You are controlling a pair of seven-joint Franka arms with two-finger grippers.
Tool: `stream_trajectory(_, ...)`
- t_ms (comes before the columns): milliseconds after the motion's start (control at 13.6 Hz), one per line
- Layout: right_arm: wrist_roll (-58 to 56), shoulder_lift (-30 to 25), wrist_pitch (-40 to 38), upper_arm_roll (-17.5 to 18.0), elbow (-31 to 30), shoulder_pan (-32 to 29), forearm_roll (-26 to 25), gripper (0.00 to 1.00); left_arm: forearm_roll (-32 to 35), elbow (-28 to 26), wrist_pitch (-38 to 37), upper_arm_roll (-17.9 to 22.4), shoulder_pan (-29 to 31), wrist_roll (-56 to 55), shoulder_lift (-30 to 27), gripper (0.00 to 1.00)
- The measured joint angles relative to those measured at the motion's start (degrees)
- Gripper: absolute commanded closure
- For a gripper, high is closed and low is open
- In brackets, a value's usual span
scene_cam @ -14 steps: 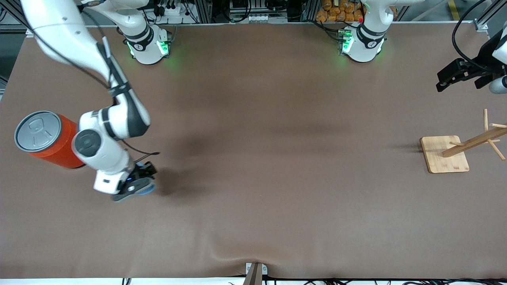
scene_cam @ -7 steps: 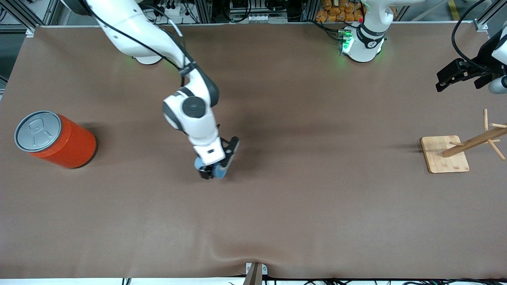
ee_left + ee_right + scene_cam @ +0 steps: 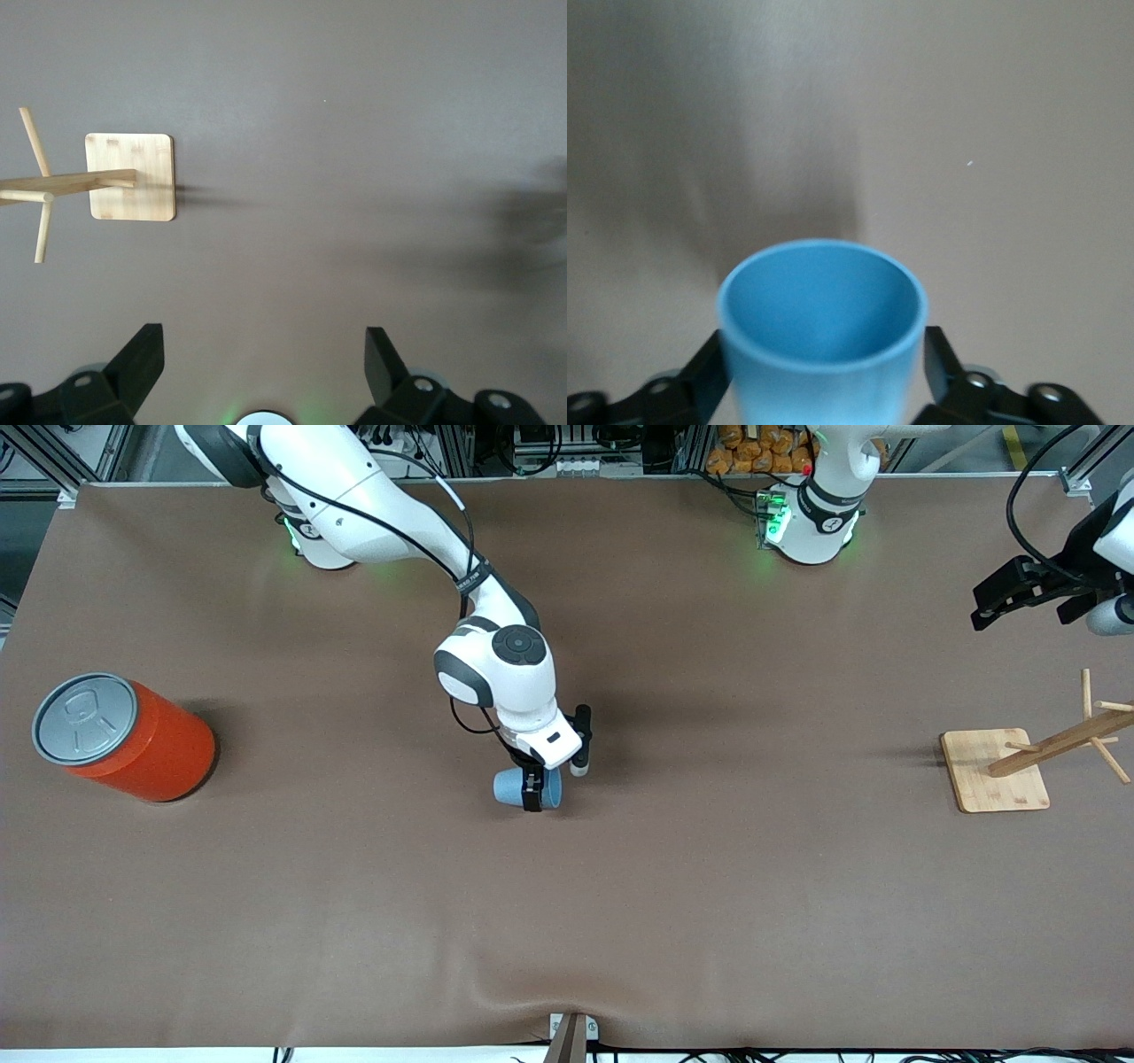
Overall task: Flip cup
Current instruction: 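Carry the blue cup with the right gripper toward the table middle, then release the cup and withdraw the right gripper while the left gripper approaches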
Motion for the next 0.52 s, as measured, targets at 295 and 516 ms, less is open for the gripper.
stream_trajectory(295,0.92,-0.25,-2.11,0.15,2.34,0.65,6.01,0.00,-0.09,-0.12,-0.10,-3.51,-0.32,-0.12,1.27,0.00)
stream_trajectory(516,1.57,-3.88,-9.17,-0.34,4.17,0.66,11.30,0.00,-0.09,-0.09,0.61,-5.48,-0.68,-0.42,2.98,0.00)
